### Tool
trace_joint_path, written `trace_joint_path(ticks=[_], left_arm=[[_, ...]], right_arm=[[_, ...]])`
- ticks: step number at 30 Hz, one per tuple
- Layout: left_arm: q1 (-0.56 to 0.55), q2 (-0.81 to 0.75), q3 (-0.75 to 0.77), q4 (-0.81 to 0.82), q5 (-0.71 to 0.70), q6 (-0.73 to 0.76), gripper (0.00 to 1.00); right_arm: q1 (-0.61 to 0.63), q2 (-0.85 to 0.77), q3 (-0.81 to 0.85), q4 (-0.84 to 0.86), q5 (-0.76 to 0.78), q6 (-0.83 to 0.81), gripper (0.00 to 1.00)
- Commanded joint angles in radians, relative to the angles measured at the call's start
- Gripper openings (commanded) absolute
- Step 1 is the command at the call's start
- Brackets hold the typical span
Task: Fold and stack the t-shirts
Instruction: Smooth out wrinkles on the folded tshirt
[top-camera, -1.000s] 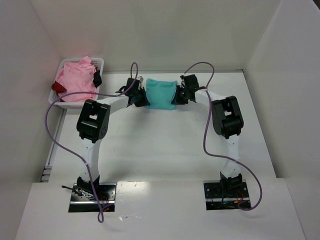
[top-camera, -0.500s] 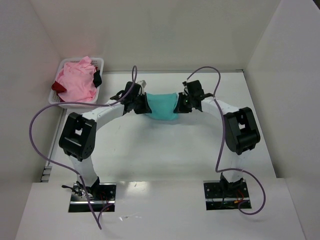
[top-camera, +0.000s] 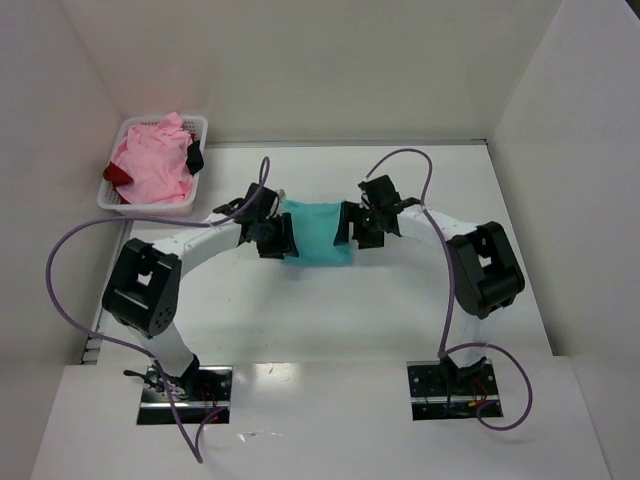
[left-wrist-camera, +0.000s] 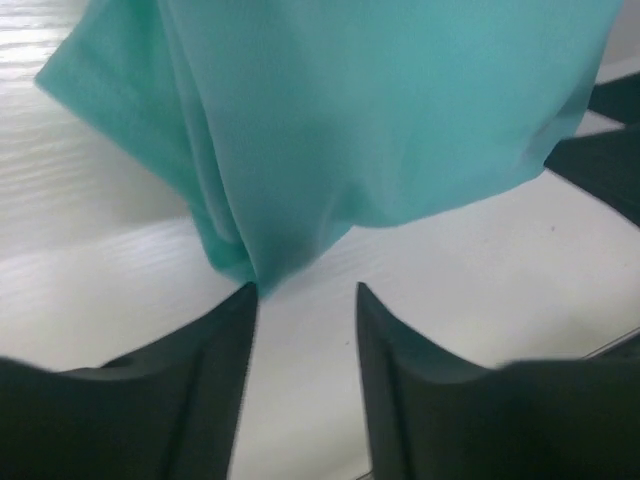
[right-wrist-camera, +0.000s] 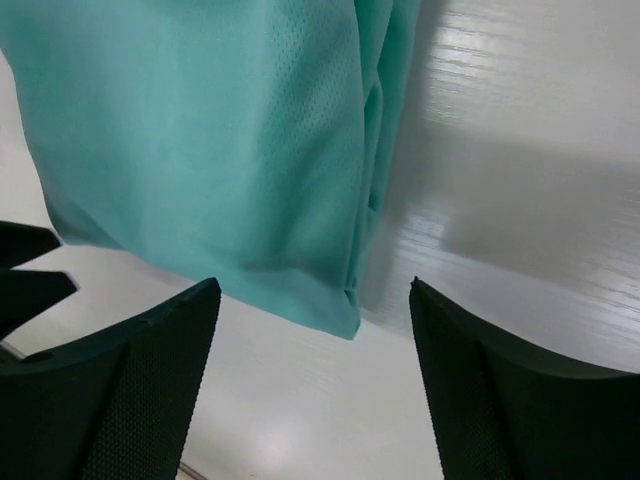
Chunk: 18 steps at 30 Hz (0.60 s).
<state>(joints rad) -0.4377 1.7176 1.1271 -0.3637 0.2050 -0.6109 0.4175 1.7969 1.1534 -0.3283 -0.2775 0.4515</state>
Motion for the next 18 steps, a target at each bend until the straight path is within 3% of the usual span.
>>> trace_joint_path(ticks=[1,4,7,9,12,13,15,16,18], left_arm=[[-0.006,-0.108,0.031,-0.047,-0.038,-0.018,0.56],[-0.006,-0.13,0.078,-0.069,-0.116,0.003,0.68],[-0.006,-0.13,0.158,-0.057,-0.137,0.028,0.7],[-0.006,-0.083,0.216,-0.012,-0.138,0.037,0.7],[-0.006,-0.009,0.263,0.07,-0.102,0.037,0.67],[-0.006,0.008,0.272,0.098,-0.102,0.037,0.67],[-0.006,0.063,0.281,0.176,-0.093,0.037,0.62],[-0.006,0.08,0.281,0.201,-0.093,0.046,0.57],[-0.006,0.121,0.245,0.318,-0.078,0.069,0.32]], right_arm=[[0.0,-0.096,0.037,-0.021,0.06,-0.014,0.83],[0.0,-0.119,0.096,-0.032,0.099,-0.014,0.85],[0.0,-0.151,0.147,-0.032,0.109,-0.014,0.86],[-0.009,-0.151,0.173,-0.006,0.109,-0.014,0.79],[-0.035,-0.114,0.224,0.024,0.061,-0.014,0.52],[-0.036,-0.099,0.235,0.038,0.034,-0.014,0.37],[-0.036,-0.054,0.235,0.069,0.012,-0.027,0.24],[-0.036,-0.039,0.235,0.104,-0.005,-0.036,0.2],[-0.036,0.011,0.235,0.135,-0.055,-0.048,0.11]])
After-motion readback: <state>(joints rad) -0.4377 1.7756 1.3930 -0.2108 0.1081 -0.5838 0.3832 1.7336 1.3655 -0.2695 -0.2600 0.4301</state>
